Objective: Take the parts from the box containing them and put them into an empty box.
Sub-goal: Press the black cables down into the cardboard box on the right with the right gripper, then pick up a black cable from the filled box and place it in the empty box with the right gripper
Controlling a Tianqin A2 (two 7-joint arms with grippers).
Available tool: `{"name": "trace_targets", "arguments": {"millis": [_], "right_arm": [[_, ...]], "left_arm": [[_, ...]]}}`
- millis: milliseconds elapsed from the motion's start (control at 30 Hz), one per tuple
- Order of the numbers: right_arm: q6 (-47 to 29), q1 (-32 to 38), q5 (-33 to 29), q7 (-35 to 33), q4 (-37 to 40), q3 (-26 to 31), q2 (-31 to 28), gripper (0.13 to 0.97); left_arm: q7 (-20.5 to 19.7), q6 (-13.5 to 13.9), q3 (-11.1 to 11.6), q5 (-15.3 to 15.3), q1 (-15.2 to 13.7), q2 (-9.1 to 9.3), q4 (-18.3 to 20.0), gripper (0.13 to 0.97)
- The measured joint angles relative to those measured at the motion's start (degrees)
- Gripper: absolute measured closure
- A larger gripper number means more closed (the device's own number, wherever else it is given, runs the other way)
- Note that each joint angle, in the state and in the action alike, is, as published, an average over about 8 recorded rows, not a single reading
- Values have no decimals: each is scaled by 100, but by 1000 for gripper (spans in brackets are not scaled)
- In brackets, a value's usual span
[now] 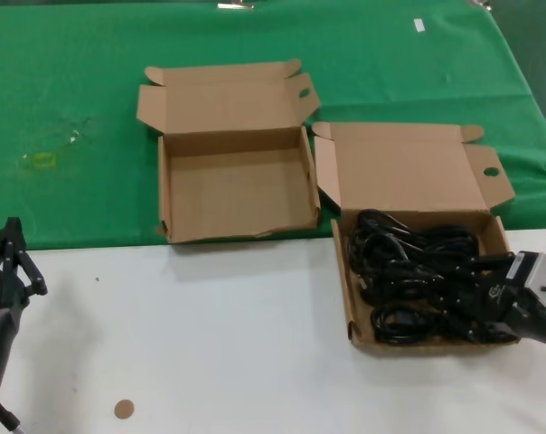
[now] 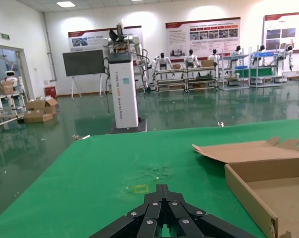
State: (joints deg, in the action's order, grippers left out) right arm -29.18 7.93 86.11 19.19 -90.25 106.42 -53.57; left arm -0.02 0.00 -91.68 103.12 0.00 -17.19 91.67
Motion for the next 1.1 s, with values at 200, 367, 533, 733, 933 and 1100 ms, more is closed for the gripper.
{"name": "trace_targets", "arguments": {"millis": [200,367,533,733,933,1100], "right_arm": [[-78,10,-48,-10,-12,-94,48,786],[-112,-9,-110,28,-75,-184,49,851],[-121,-55,-200,110,-186,-289,27,864],[-139,-61,-321,210,-328,-419,4,871],[-241,150,-506,277,-412,-454,58,872],[-483,648,-818,373,-424,-320,256,873]], "left_arm": [[0,0,0,0,0,0,0,953],[0,0,0,0,0,0,0,953],[0,0,0,0,0,0,0,953],[0,0,0,0,0,0,0,953],[0,0,0,0,0,0,0,953],[0,0,0,0,0,0,0,953]]}}
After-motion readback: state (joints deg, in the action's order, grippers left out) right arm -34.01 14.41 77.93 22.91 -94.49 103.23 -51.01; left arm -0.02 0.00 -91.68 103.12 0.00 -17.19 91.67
